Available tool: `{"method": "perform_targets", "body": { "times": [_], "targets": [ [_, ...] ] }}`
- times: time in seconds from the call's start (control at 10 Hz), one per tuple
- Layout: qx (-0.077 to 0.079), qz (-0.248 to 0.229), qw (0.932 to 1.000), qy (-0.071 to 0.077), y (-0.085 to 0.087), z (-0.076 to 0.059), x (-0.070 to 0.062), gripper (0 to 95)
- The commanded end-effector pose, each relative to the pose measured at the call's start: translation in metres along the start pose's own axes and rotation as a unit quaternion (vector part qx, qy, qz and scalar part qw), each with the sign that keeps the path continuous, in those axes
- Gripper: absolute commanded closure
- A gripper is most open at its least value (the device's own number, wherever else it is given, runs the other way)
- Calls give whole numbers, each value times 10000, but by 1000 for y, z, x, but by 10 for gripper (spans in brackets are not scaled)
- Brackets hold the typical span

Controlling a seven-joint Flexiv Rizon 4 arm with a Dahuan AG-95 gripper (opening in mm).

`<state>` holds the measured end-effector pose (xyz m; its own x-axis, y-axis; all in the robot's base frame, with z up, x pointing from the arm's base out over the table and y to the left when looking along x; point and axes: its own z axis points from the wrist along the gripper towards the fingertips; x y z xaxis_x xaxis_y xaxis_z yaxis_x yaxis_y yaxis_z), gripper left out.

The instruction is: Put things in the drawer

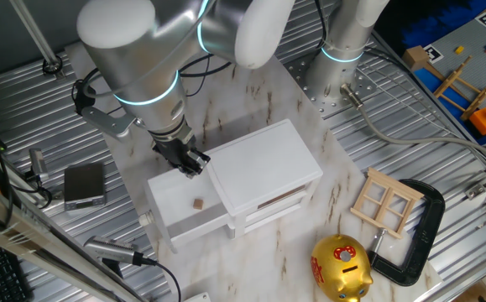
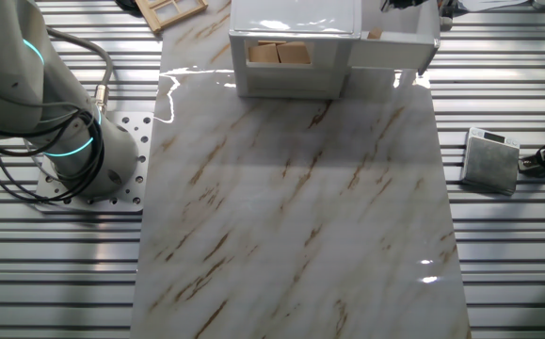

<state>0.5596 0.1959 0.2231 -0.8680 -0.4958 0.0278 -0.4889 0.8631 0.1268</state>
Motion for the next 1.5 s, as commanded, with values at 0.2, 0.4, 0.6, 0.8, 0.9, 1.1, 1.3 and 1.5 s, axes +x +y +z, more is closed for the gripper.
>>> {"method": "perform_targets", "body": {
  "times": [0.2, 0.4, 0.6, 0.8, 0.9, 1.1, 1.3, 1.5],
  "targets": [
    [42, -21, 10000, 22, 0, 0, 0, 950],
    [49, 50, 10000, 17, 0, 0, 0, 950],
    [56, 142, 9999, -16, 0, 0, 0, 950],
    [48, 133, 9999, -19, 0, 0, 0, 950],
    [37, 139, 9999, -31, 0, 0, 0, 950],
    [41, 168, 9998, -45, 0, 0, 0, 950],
    [29, 187, 9998, -86, 0, 0, 0, 950],
    [46, 139, 9999, -66, 0, 0, 0, 950]
  ]
}}
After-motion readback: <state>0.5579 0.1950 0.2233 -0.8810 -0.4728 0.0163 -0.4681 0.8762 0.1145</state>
